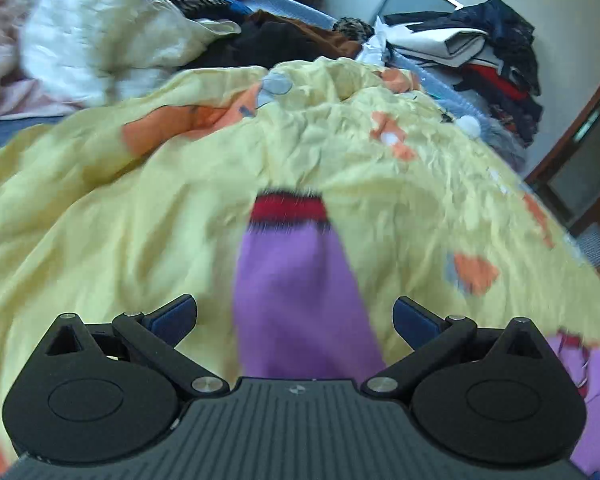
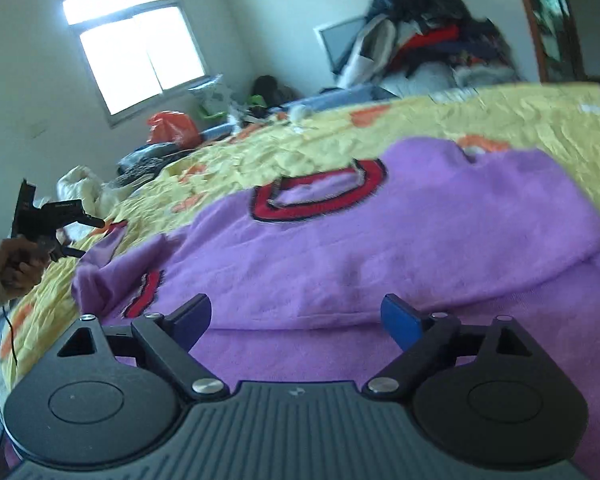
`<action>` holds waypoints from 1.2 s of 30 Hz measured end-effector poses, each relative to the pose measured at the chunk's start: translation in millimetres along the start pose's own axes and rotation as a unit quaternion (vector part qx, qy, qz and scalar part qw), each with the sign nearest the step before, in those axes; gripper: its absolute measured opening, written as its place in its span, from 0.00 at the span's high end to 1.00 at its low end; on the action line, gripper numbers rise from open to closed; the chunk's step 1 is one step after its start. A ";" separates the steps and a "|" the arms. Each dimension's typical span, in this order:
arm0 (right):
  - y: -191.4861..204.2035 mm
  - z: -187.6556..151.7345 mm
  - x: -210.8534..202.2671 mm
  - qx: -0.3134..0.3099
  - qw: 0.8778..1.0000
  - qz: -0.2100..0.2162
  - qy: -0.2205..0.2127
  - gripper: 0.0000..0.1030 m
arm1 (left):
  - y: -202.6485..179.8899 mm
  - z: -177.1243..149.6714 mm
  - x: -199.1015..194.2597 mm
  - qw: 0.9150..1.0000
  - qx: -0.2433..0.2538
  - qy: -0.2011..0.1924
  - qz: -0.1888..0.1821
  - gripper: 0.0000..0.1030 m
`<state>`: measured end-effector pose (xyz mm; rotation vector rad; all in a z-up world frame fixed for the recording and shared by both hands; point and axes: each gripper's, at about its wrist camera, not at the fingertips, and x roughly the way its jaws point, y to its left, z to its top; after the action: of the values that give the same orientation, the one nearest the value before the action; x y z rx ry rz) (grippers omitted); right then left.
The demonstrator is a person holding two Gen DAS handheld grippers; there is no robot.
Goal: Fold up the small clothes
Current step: 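Grasp the other sleeve cuff with the left gripper, then fold the sleeve across the sweater body with the left gripper and release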
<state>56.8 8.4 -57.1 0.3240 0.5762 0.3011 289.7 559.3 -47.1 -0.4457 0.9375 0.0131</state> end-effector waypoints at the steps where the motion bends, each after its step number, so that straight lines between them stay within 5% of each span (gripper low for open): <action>1: -3.8 1.3 1.9 0.010 1.000 -0.005 0.002 0.10 | 4.8 5.4 4.0 1.000 -0.019 0.003 -0.017 0.00; 3: -5.3 2.3 5.0 0.010 1.000 -0.008 0.004 0.10 | 14.6 17.7 19.6 0.997 -0.052 0.027 -0.059 0.00; 7: 1.0 -1.1 3.8 -0.007 1.000 -0.003 -0.002 0.10 | 21.2 25.7 21.5 0.992 -0.088 0.037 -0.084 0.00; 10: -0.3 -1.4 1.4 -0.001 1.000 -0.006 -0.016 0.10 | 16.9 23.6 21.8 0.989 -0.087 0.049 -0.111 0.10; 11: -0.9 -1.1 0.9 -0.001 1.000 -0.005 -0.017 0.10 | 15.0 22.5 21.2 0.989 -0.086 0.048 -0.111 0.29; 12: -0.8 -1.1 0.5 -0.002 1.000 -0.005 -0.017 0.10 | 14.6 22.1 23.8 0.988 -0.091 0.054 -0.113 0.58; 14: -0.8 -0.8 1.7 -0.002 1.000 -0.005 -0.016 0.10 | 14.6 20.0 31.9 0.986 -0.101 0.071 -0.111 0.79; 16: -0.9 -0.9 1.2 0.000 1.000 -0.007 -0.018 0.09 | 13.2 17.8 35.0 0.989 -0.091 0.064 -0.093 0.90; 21: -1.1 -0.9 0.3 0.001 1.000 -0.005 -0.024 0.09 | 18.9 9.9 3.1 0.994 -0.085 -0.023 -0.060 0.93; 24: -0.7 -1.7 0.0 0.002 1.000 -0.006 -0.022 0.09 | 34.0 -4.3 -48.5 0.990 -0.095 -0.103 -0.030 0.93; 29: 0.4 -1.4 0.9 -0.001 1.000 -0.005 -0.019 0.09 | 82.5 -50.1 -157.9 0.965 -0.160 -0.207 -0.012 0.93; 33: 0.3 -0.5 3.6 -0.001 1.000 -0.007 -0.011 0.04 | 118.5 -97.0 -210.3 0.948 -0.217 -0.233 0.002 0.93; 36: 1.2 -0.1 5.8 -0.004 1.000 -0.007 -0.006 0.03 | 155.7 -121.9 -213.4 0.940 -0.255 -0.214 0.075 0.93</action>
<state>61.1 11.7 -59.5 0.3135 0.5652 0.2880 36.1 693.5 0.8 -0.8134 0.5253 0.4844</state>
